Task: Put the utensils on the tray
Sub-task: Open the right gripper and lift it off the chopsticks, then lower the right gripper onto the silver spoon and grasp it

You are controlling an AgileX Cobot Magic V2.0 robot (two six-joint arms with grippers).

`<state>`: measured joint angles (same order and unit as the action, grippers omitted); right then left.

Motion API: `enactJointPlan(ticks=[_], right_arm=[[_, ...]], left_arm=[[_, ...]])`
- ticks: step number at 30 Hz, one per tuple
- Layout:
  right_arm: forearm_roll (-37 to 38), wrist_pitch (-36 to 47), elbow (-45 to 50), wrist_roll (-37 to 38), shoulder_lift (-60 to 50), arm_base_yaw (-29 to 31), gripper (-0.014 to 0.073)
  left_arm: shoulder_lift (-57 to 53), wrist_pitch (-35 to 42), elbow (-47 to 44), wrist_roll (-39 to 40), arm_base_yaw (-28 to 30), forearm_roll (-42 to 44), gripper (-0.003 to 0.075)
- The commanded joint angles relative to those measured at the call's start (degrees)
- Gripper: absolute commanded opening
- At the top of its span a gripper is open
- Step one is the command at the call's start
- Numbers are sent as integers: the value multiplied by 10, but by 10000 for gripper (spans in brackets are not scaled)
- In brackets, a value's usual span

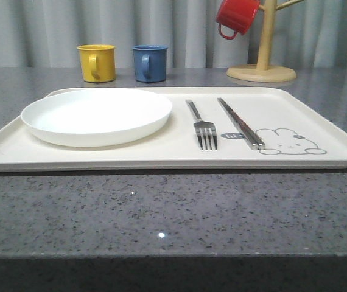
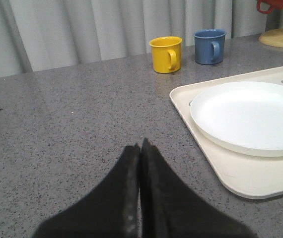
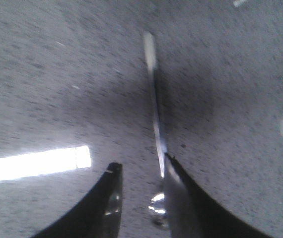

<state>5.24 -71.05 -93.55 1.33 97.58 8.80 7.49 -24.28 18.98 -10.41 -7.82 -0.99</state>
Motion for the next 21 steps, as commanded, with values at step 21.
enactJointPlan(ticks=[21], right_arm=[[-13, -9, 2, -32, 92, 45, 245]], left_arm=[[5, 49, 15, 5, -3, -7, -18]])
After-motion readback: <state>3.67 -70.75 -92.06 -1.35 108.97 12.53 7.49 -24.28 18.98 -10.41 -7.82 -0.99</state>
